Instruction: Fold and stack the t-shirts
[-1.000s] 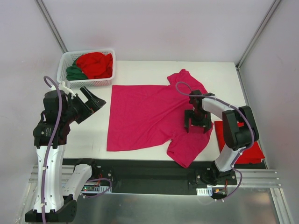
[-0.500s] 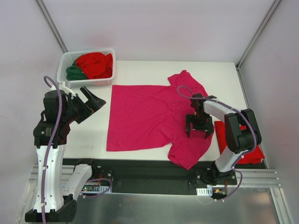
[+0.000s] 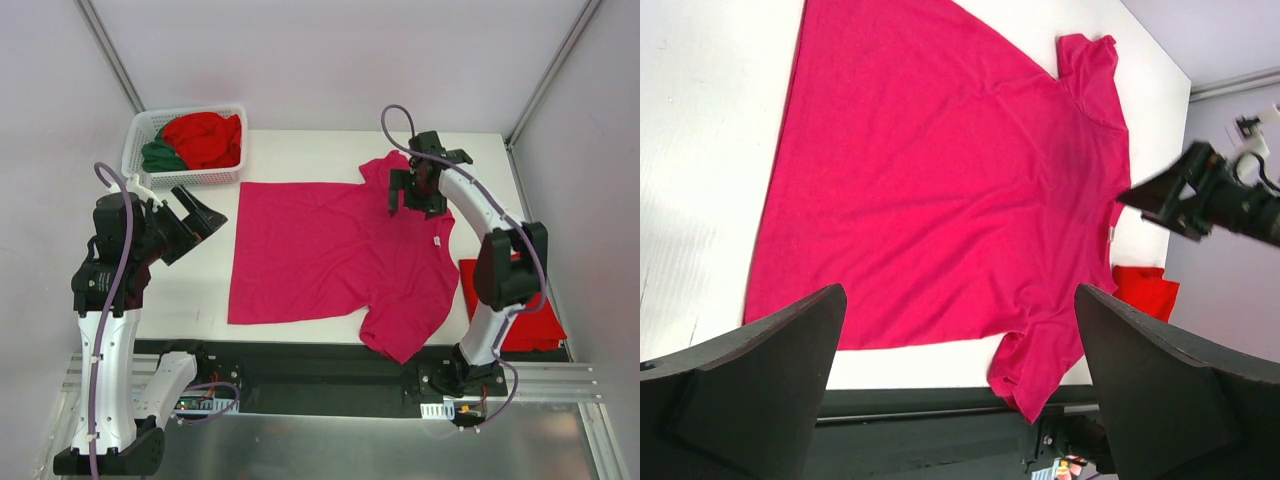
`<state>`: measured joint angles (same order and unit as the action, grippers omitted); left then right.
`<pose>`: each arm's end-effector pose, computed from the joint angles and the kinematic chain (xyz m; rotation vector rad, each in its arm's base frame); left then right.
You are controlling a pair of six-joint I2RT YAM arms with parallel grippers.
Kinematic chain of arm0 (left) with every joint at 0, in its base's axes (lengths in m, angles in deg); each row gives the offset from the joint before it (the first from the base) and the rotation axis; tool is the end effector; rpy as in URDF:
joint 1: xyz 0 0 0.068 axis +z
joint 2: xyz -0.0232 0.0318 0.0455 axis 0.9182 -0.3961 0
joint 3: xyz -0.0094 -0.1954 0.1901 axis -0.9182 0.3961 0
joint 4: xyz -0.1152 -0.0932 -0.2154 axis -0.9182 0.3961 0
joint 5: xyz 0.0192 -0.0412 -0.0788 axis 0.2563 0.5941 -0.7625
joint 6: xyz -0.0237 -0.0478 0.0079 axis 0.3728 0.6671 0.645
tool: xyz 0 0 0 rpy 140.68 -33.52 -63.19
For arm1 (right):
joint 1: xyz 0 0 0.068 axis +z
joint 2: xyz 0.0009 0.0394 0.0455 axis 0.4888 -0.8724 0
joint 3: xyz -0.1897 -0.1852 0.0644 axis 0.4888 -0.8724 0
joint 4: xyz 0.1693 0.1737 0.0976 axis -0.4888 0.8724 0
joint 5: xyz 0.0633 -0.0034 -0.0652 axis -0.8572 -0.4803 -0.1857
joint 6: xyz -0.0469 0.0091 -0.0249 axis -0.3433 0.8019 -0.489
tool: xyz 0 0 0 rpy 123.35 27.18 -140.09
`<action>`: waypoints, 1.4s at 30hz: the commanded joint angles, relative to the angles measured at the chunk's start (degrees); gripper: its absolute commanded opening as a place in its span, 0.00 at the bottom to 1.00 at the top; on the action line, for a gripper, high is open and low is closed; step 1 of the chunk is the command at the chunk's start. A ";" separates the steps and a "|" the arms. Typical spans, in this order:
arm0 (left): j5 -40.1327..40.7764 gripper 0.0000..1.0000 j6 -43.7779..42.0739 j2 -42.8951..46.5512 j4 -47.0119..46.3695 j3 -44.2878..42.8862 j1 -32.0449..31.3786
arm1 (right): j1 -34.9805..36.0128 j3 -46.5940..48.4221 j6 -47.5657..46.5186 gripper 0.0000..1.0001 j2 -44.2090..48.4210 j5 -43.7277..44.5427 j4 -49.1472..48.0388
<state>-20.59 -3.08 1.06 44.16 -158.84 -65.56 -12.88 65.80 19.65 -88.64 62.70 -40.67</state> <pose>0.1298 -0.0073 0.4135 -0.4831 1.9780 -0.6776 0.3679 0.1065 0.2744 -0.3534 2.6186 0.0397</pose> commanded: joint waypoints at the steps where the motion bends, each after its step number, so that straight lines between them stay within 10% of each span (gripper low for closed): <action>1: -1.63 0.99 0.05 0.01 -0.92 -0.25 -0.14 | -2.58 8.97 -2.03 0.96 -10.07 -2.11 -2.28; 20: -0.67 0.99 -1.53 -3.67 -0.65 -3.15 -0.14 | -9.09 33.49 -1.77 0.96 -35.48 -11.51 0.88; 42: 0.39 0.99 -0.56 -4.82 -0.65 -4.29 -0.14 | -14.18 41.15 -1.50 0.96 -38.13 -4.30 3.87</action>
<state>-20.49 -3.37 -4.43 44.18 -161.29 -65.56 -25.56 105.56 18.75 -127.86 53.54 -38.85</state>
